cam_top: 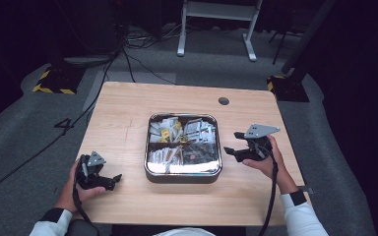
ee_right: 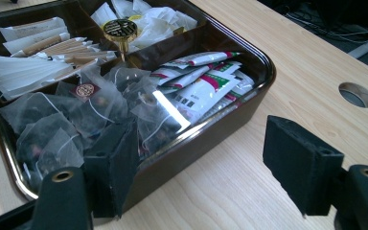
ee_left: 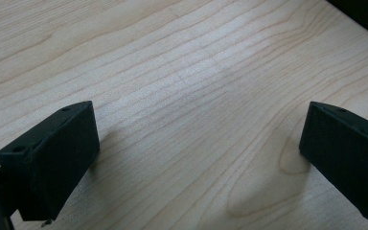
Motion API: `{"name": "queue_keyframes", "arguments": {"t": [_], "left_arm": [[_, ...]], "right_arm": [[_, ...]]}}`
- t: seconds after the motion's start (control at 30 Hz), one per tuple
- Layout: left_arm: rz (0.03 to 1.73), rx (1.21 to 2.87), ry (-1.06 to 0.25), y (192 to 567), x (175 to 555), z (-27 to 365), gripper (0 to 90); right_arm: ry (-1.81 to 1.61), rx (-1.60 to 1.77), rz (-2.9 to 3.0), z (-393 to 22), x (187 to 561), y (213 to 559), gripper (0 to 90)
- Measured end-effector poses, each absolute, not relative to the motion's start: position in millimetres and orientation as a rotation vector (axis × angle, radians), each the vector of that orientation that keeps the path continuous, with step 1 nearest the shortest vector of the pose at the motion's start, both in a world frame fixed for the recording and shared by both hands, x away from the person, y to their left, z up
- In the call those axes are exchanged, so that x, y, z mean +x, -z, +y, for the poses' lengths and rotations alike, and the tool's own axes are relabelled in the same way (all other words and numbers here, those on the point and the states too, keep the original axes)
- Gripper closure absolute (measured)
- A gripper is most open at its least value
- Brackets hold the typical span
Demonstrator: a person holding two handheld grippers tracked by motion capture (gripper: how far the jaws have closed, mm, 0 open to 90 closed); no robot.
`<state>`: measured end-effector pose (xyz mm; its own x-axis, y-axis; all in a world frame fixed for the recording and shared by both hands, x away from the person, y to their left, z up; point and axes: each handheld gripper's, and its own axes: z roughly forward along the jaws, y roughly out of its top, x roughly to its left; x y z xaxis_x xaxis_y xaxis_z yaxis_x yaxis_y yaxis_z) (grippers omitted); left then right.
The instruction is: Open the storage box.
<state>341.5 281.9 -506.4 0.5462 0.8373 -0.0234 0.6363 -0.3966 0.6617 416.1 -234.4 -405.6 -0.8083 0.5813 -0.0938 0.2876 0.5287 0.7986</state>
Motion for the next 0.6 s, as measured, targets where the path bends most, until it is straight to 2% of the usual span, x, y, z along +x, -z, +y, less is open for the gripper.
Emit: {"name": "queue_keyframes", "arguments": {"t": [0.6], "left_arm": [[1.178,2.161,-0.419,506,342,282,0.3]], "right_arm": [[-1.165,0.636,2.506,-177,434,410,30.0]]}}
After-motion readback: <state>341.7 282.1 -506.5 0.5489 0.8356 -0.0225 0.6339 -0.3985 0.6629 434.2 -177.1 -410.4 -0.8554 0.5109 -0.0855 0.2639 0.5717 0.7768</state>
